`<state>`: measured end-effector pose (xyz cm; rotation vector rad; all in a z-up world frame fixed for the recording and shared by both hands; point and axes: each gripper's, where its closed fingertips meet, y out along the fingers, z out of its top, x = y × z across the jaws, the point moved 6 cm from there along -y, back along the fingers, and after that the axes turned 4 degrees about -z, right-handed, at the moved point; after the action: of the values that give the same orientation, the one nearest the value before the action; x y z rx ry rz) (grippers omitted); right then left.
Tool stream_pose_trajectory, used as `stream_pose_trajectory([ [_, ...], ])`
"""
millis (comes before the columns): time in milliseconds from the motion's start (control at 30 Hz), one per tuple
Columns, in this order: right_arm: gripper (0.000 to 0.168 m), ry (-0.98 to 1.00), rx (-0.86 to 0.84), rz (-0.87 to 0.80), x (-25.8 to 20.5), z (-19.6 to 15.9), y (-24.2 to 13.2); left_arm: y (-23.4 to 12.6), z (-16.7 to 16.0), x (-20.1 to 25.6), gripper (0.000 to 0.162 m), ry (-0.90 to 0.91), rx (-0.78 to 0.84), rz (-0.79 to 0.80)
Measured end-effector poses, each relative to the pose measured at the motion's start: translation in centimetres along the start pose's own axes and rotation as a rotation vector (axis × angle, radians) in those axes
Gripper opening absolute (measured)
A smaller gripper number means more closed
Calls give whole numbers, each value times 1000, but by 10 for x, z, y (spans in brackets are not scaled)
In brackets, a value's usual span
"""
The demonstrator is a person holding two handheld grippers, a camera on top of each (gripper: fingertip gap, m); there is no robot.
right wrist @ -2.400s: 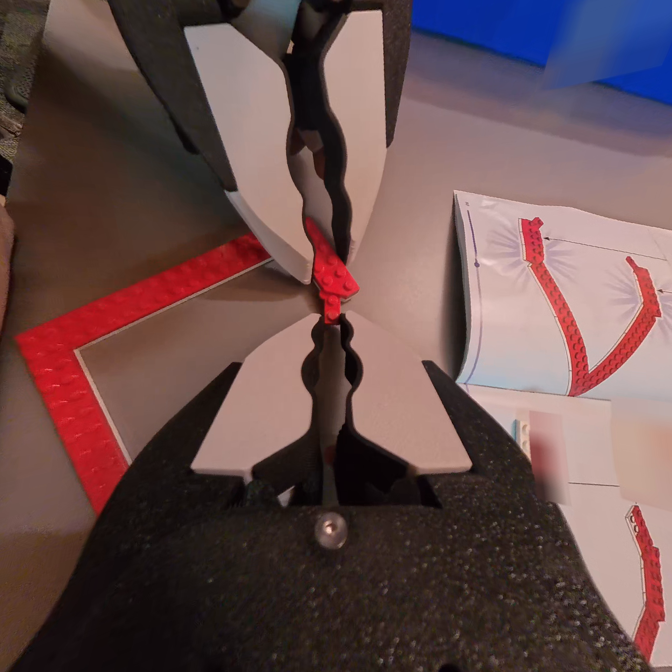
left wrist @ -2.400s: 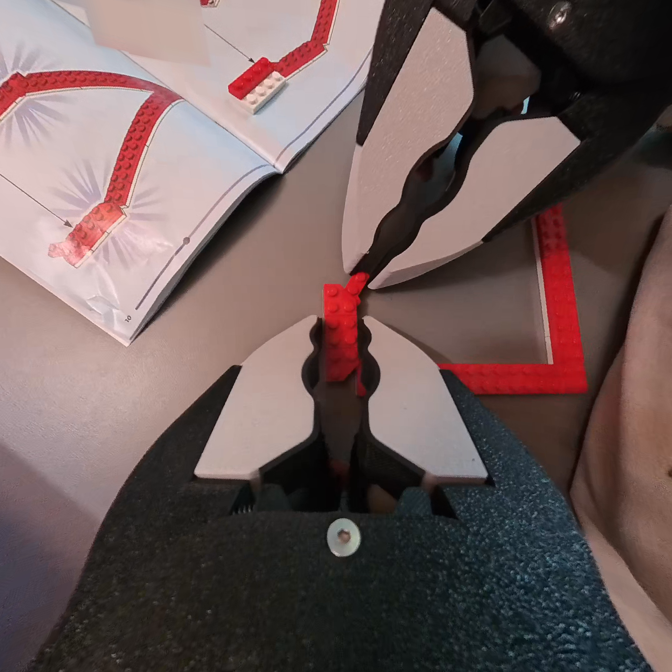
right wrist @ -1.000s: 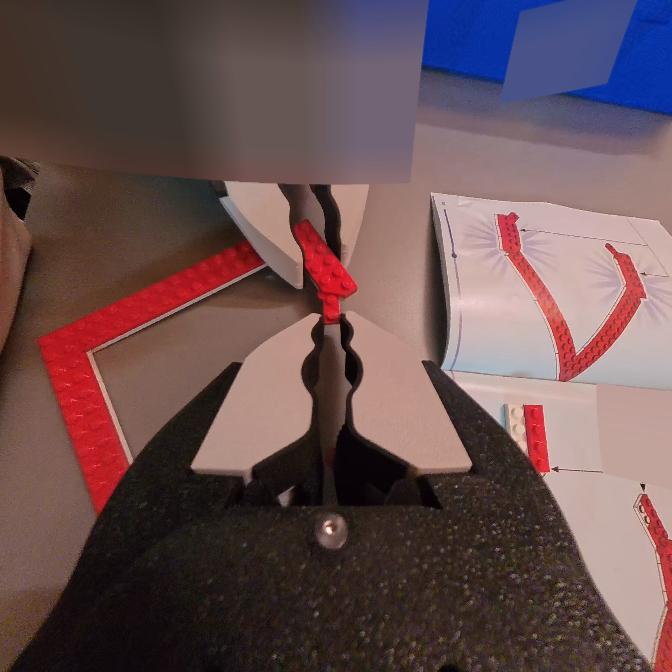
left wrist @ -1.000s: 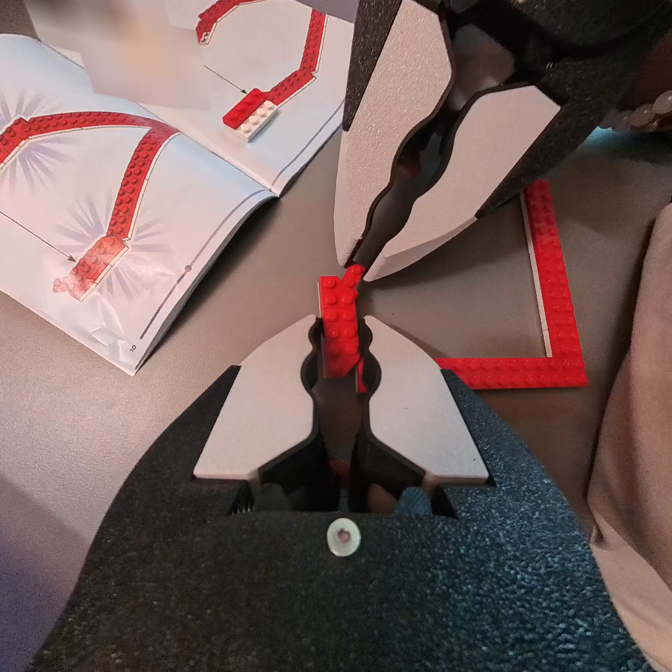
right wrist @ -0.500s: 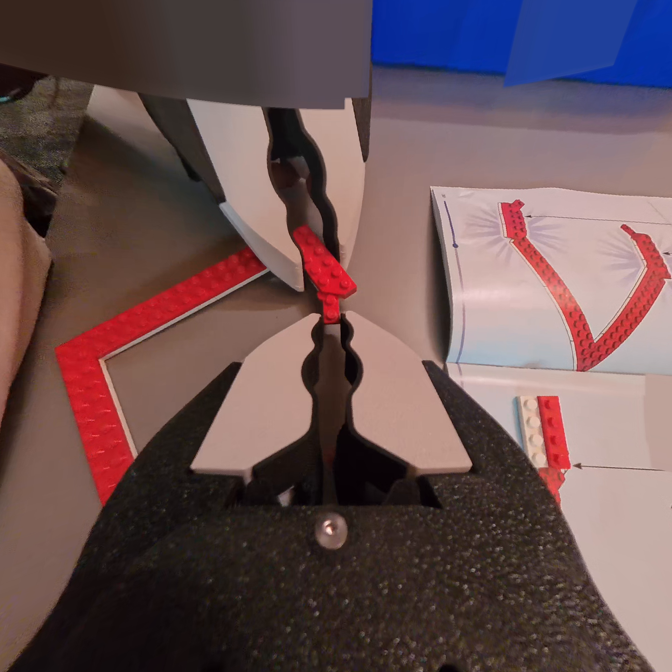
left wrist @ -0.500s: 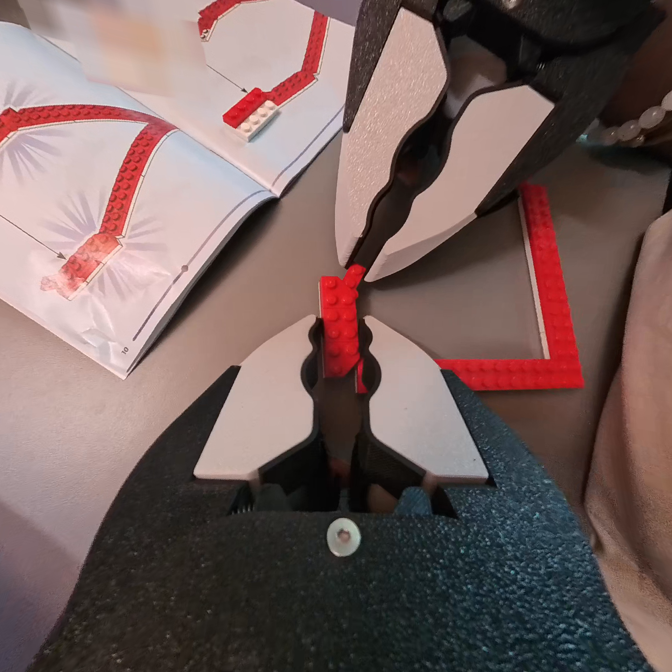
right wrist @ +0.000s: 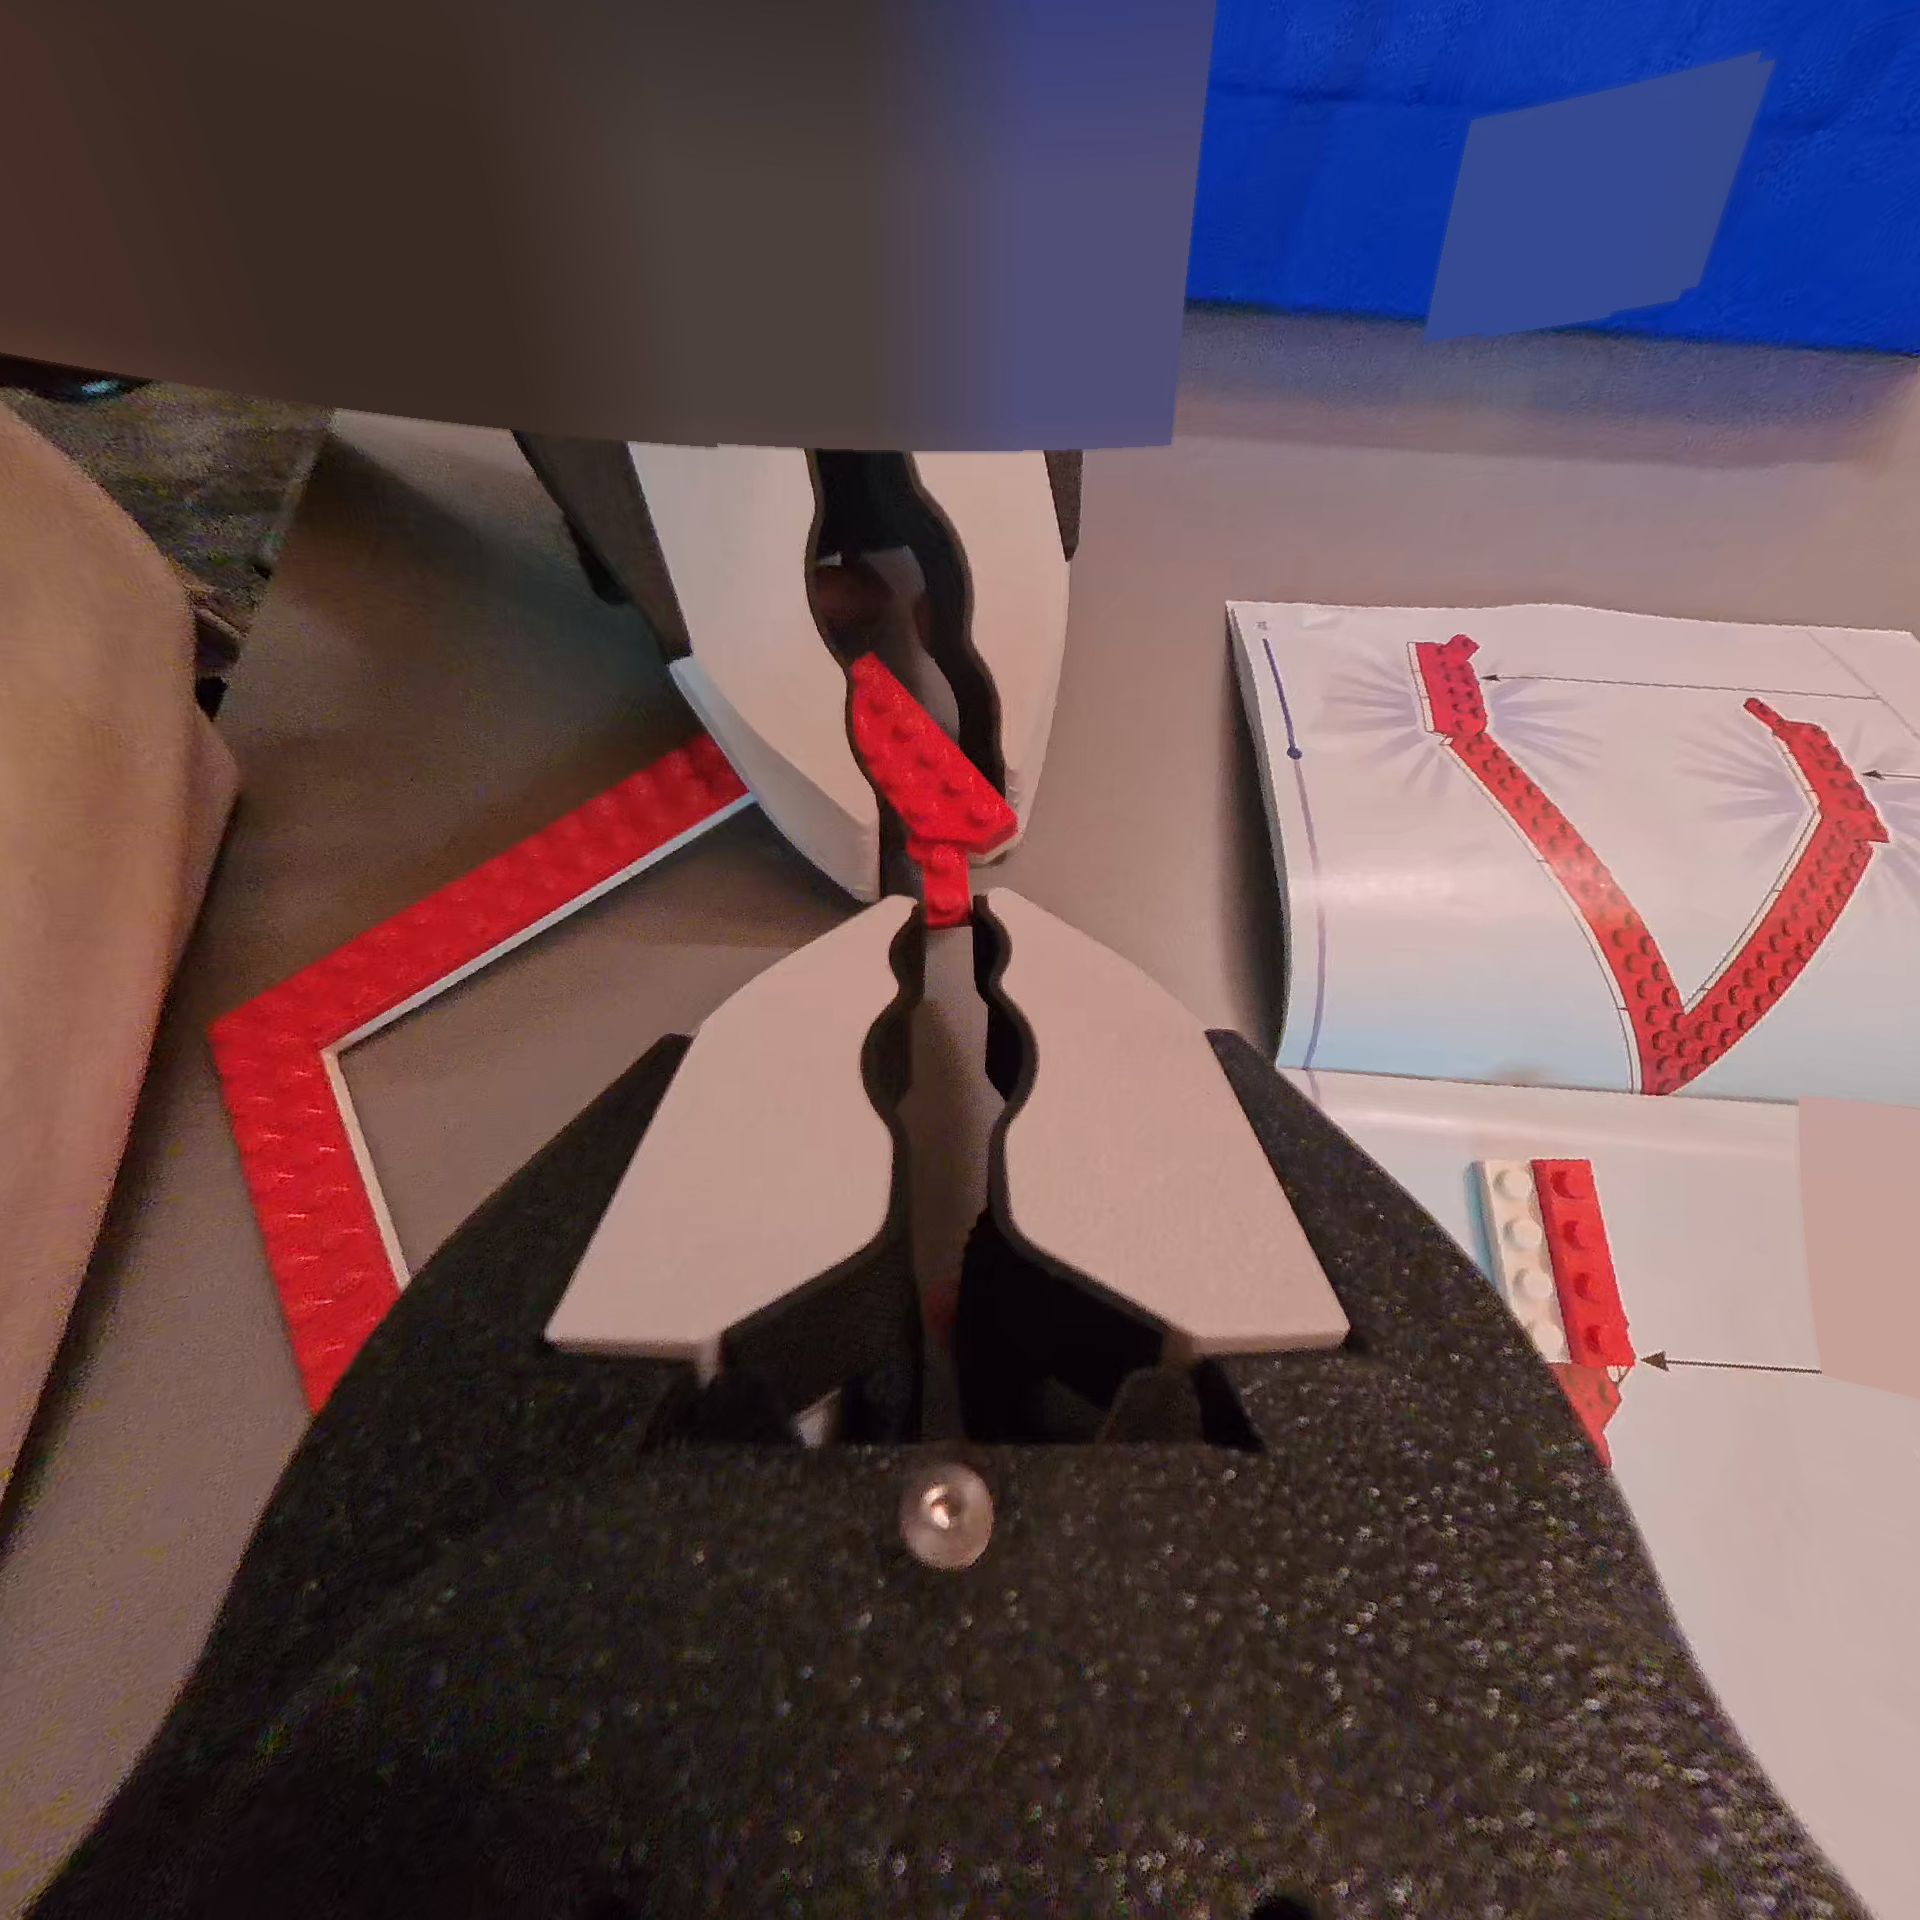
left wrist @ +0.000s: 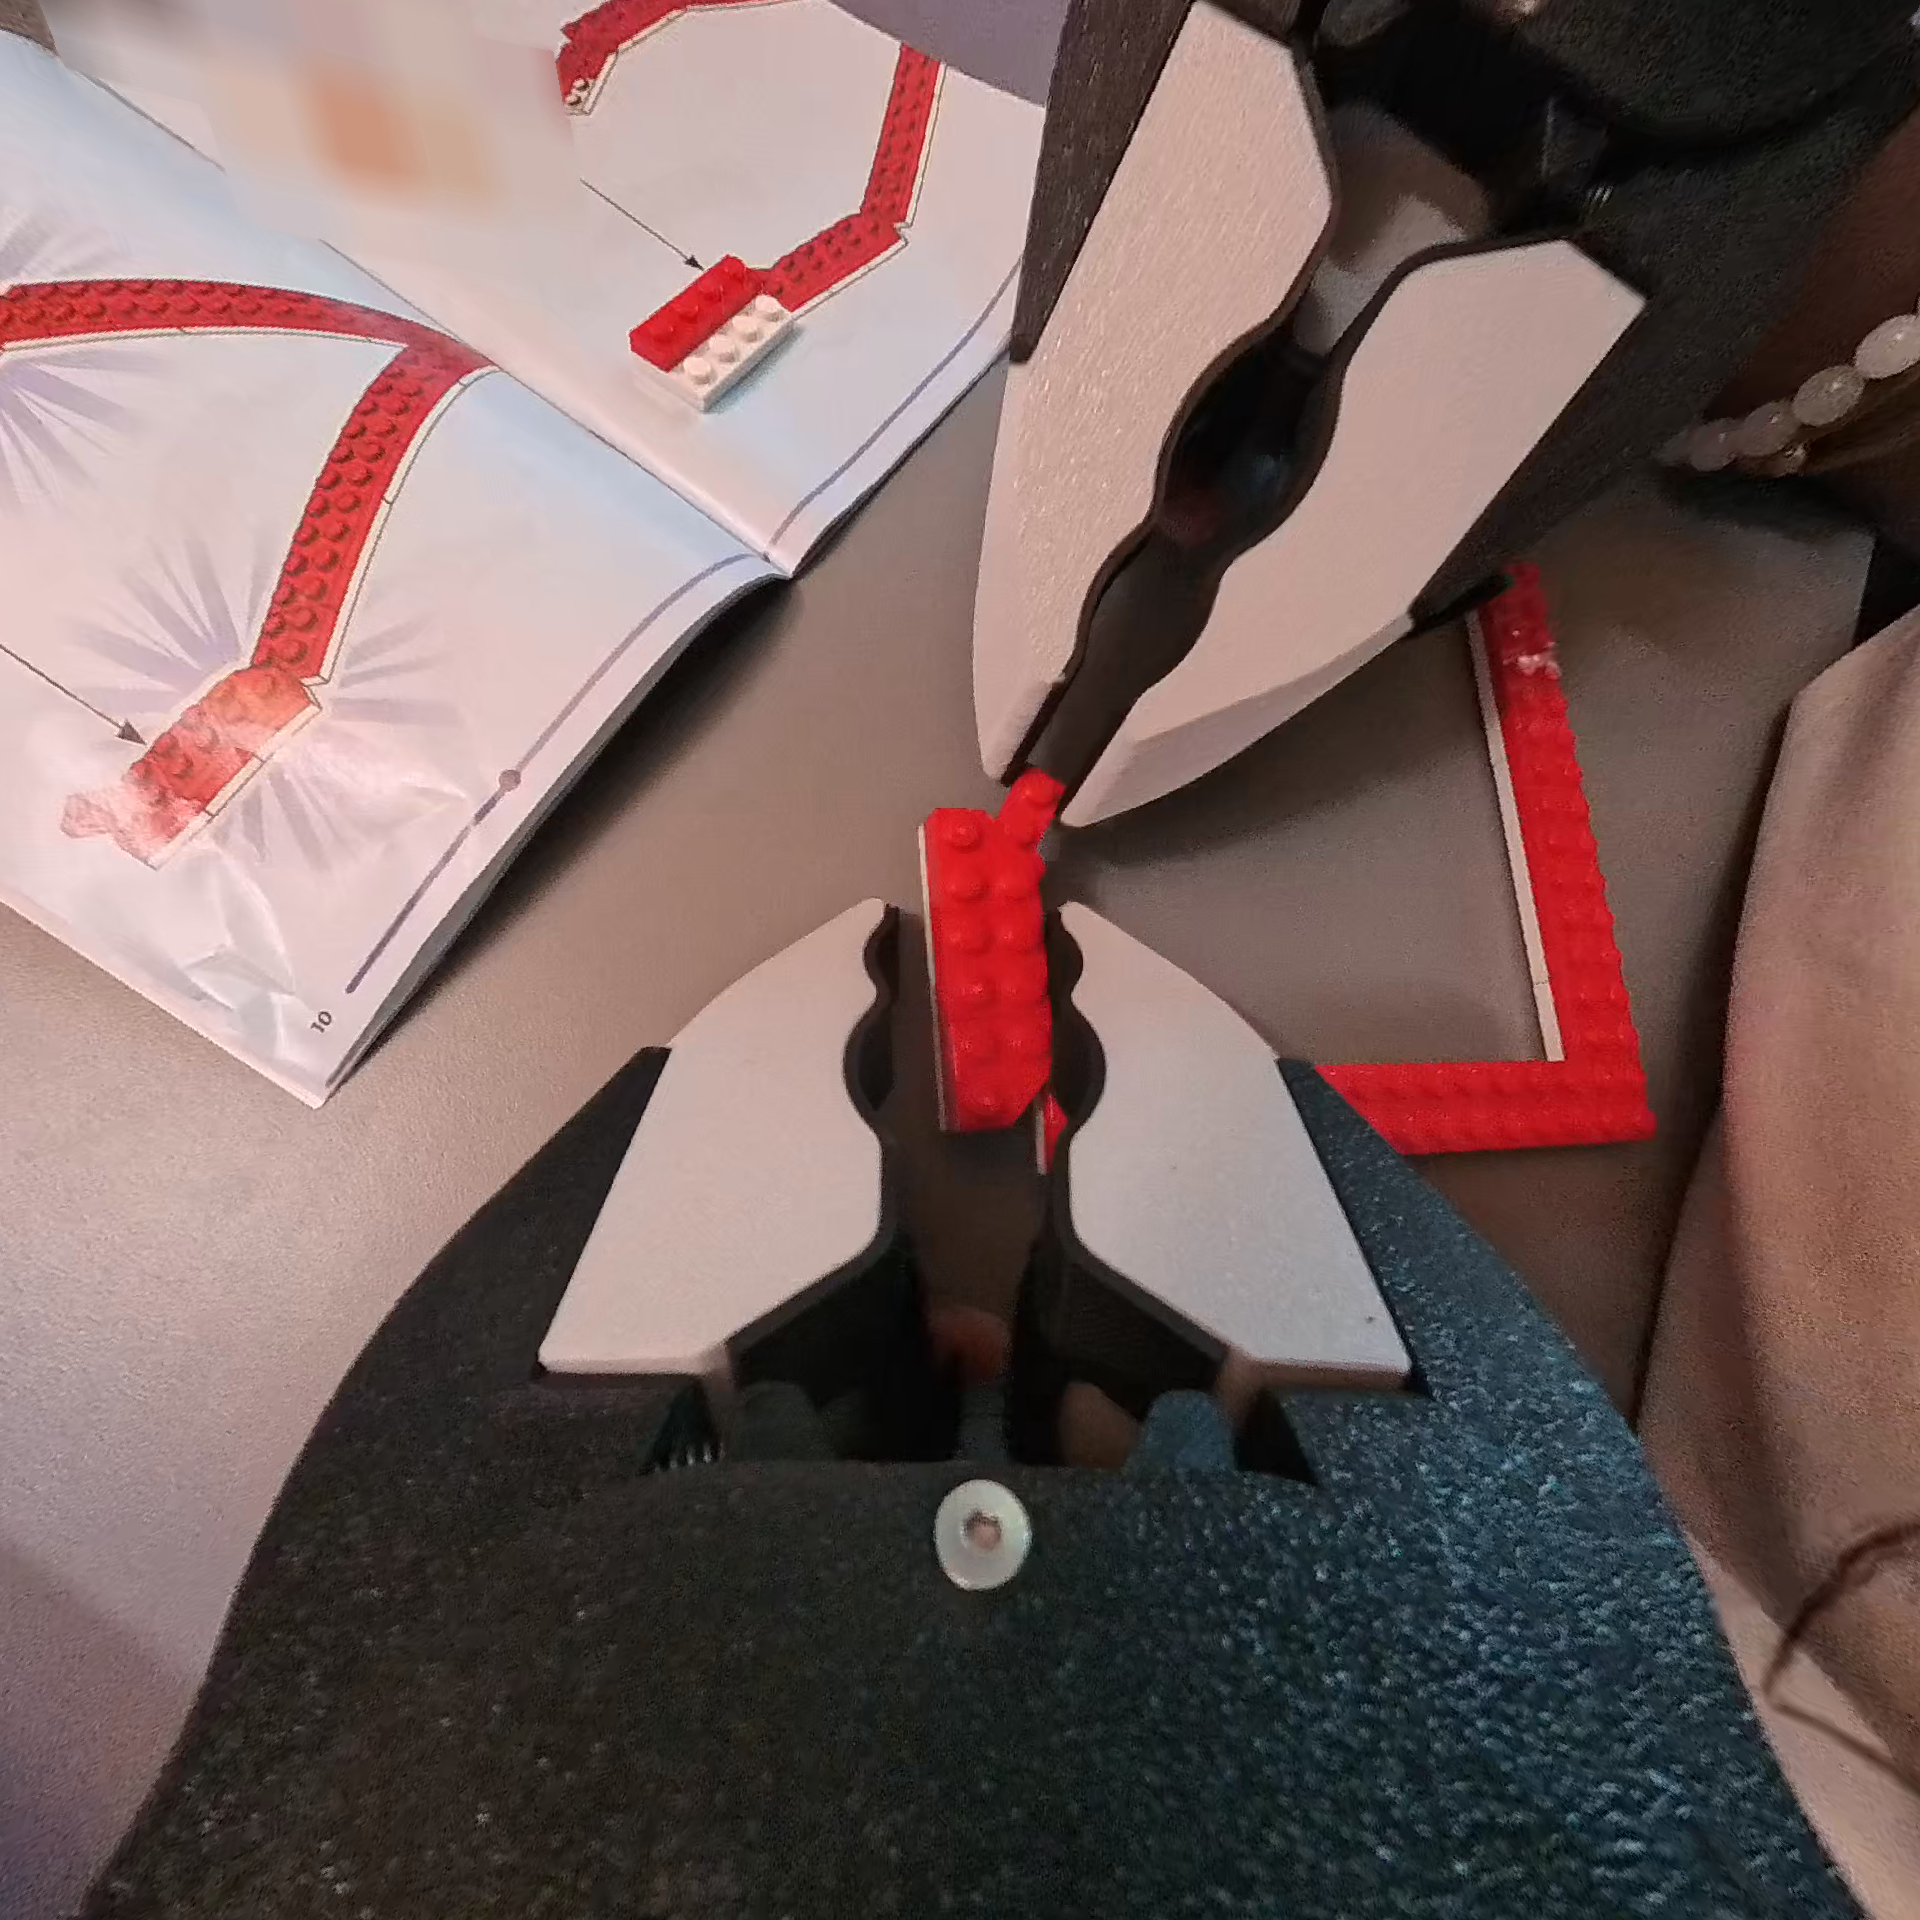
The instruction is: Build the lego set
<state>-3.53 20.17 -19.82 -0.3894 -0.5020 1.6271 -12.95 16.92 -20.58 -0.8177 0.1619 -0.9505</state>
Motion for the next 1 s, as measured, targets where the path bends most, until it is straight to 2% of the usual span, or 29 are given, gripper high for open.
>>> stream_pose_trajectory([
  [33, 8, 5, 5, -1, 1, 0, 0, 0, 0, 0, 26, 0, -1, 2],
  [233, 8, 3, -3, -6, 0, -1, -1, 1, 0, 1, 19, 20, 1, -4],
  [367, 28, 18, -21, -21, 5, -6, -7, 2, 0, -1, 19, 3, 23, -24],
  [500, 38, 125, -15, -184, 37, -14, -32, 1, -1, -3, 20, -13, 37, -59],
  [600, 37, 210, -40, -282, 63, -21, -53, 1, -1, -4, 20, -42, 44, -92],
  [667, 34, 202, -98, -263, 73, -26, -58, 0, 0, -6, 20, -64, 48, -113],
  [833, 31, 154, -248, -236, 90, -38, -42, 0, 0, -8, 20, -103, 53, -152],
  [933, 16, 160, -223, -193, 90, -35, -31, 0, 0, -8, 20, -116, 55, -165],
  [1000, 16, 128, -234, -137, 82, -35, -32, 0, 0, -9, 20, -124, 56, -176],
])
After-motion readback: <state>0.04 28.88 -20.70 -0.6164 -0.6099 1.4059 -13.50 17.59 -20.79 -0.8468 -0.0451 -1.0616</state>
